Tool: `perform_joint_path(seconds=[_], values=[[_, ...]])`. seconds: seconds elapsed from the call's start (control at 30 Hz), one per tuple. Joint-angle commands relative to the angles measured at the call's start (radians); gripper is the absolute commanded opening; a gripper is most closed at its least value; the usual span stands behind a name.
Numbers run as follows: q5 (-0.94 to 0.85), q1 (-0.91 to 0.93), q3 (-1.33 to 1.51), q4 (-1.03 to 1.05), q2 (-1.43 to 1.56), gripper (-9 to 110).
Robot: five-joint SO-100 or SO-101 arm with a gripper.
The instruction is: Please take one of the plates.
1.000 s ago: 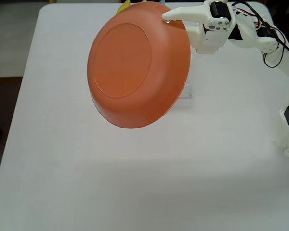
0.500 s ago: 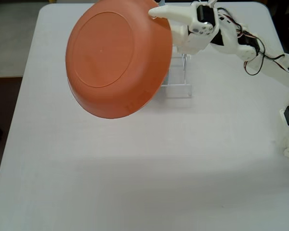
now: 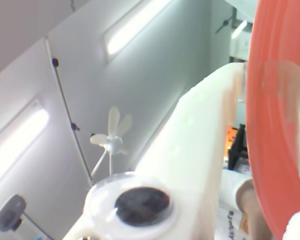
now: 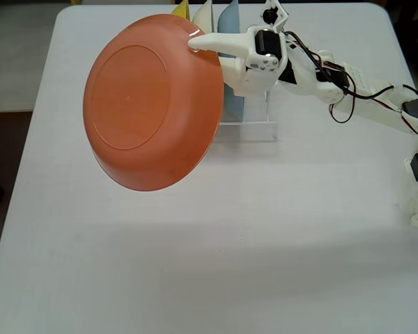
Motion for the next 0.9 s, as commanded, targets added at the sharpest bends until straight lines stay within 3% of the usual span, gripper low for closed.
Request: perform_joint_path(seconds=[0.0,0.87], values=[[0.002,-0.009,-0.089,-0.04,0.034,0],[-0.037,-0.035,-0.089,-0.021,0.055,0]])
